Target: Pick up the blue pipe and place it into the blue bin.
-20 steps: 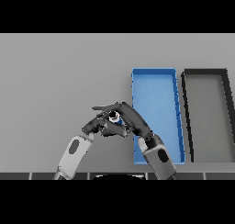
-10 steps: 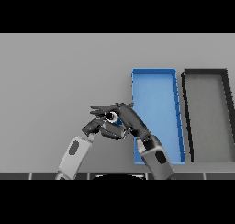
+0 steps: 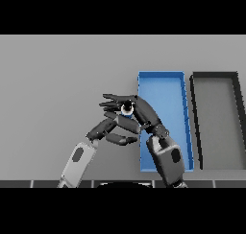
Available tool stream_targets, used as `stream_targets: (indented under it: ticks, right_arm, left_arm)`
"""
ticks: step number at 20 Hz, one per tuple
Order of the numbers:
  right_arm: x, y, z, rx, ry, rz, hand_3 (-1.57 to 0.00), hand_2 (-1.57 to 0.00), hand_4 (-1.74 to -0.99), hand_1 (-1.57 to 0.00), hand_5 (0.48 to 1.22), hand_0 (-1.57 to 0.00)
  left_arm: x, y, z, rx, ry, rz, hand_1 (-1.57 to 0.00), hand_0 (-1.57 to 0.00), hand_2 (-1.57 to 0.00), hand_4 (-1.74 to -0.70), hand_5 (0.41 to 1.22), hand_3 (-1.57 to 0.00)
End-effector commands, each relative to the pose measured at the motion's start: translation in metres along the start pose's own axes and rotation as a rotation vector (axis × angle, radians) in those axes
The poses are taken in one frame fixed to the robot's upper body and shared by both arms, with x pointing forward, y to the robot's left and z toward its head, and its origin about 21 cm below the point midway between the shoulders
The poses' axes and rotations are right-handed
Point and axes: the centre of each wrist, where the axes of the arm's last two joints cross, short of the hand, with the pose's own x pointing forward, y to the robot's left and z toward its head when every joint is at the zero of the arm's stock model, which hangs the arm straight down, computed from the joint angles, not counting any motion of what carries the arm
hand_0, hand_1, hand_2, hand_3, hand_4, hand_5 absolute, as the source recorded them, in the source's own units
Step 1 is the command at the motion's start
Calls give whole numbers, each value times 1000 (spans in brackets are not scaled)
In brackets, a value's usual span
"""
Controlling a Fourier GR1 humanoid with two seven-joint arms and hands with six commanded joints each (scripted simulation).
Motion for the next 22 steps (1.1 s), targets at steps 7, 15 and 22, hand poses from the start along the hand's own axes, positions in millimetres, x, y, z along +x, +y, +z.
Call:
stream_targets:
  ticks: [7,15,22]
  right_arm:
    - [85,-71,-15,-225,-192,105,-1571,-1571,-1741,-1571,1221,-1571]
    - [77,-147,36,-524,-12,137,-1571,-1571,-1741,-1571,1221,-1571]
    - [16,-138,101,-669,213,36,-1571,-1571,-1741,-1571,1221,-1571]
  left_arm:
    - [0,-1,1,-2,29,-1,-1,-1,-1,-898,430,0]
    - [1,4,3,3,9,-26,1,1,1,-874,413,1]
    - [-5,0,7,-6,14,-10,1,1,1,-875,422,1]
